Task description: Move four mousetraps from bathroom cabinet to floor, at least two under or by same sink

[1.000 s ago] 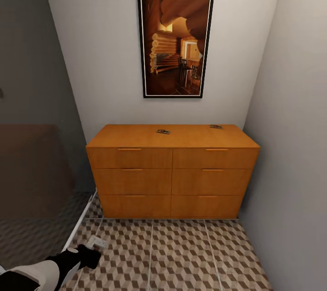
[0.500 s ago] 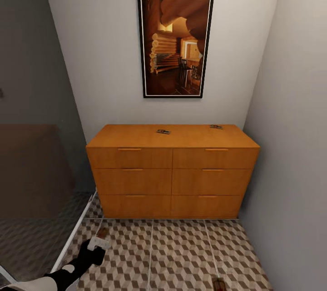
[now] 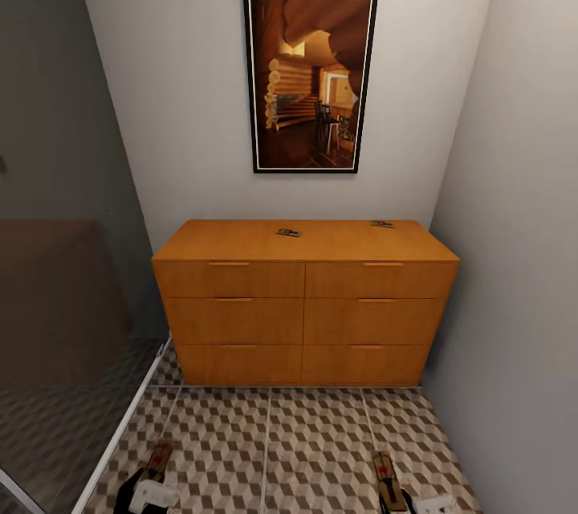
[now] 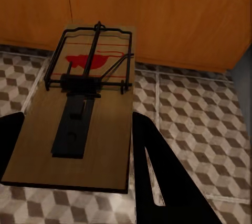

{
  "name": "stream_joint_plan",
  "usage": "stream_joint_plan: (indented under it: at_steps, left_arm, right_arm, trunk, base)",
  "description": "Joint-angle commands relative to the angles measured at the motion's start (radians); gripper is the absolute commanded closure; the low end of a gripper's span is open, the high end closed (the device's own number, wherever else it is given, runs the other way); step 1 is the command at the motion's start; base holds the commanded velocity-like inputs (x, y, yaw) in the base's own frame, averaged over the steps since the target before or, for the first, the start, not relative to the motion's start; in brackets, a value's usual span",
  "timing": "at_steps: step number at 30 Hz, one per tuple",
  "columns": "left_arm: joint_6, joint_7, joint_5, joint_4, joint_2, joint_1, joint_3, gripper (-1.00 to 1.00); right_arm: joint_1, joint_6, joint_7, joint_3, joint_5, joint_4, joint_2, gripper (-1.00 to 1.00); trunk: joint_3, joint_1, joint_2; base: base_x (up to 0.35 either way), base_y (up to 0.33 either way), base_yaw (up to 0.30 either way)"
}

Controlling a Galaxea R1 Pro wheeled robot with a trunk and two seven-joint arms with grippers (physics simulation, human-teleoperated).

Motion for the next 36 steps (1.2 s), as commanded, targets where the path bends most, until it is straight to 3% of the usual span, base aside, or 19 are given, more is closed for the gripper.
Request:
stream_joint_plan:
  at_steps: [1,5,10,14,20,36]
  left_arm:
    - [-0.016,0.001,0.010,0.003,-0.002,0.010,-0.008,1.00]
    - [-0.056,0.015,0.010,0.003,-0.007,0.037,-0.009,1.00]
    - [-0.080,0.098,0.010,0.002,-0.020,0.050,-0.008,1.00]
    - [-0.083,0.138,0.010,0.000,-0.037,0.052,-0.007,1.00]
    - [-0.080,0.147,0.020,0.000,-0.044,0.052,-0.006,1.00]
    - [-0.078,0.148,0.030,0.000,-0.045,0.053,-0.006,1.00]
  right_arm:
    - [0.000,0.029,0.004,-0.001,0.003,-0.032,0.000,1.00]
    - [0.000,0.118,0.001,-0.001,0.004,-0.108,0.000,1.00]
    - [0.000,0.141,-0.002,-0.001,0.003,-0.128,0.000,1.00]
    - [0.000,0.108,-0.001,0.000,0.003,-0.124,0.000,1.00]
    - [0.000,0.050,-0.002,0.004,0.003,-0.089,0.002,1.00]
    - [0.000,0.042,-0.002,0.004,0.004,-0.064,0.001,1.00]
  trunk:
    - [-0.001,0.000,-0.001]
    - [-0.001,0.000,-0.001]
    - [-0.001,0.000,-0.001]
    - [-0.001,0.000,-0.001]
    - [-0.001,0.000,-0.001]
    - [-0.001,0.000,-0.001]
  base:
    - [0.000,0.000,0.000]
    - [0.000,0.000,0.000]
    - [0.000,0.000,0.000]
    - [0.000,0.000,0.000]
    - [0.000,0.000,0.000]
    - [0.000,0.000,0.000]
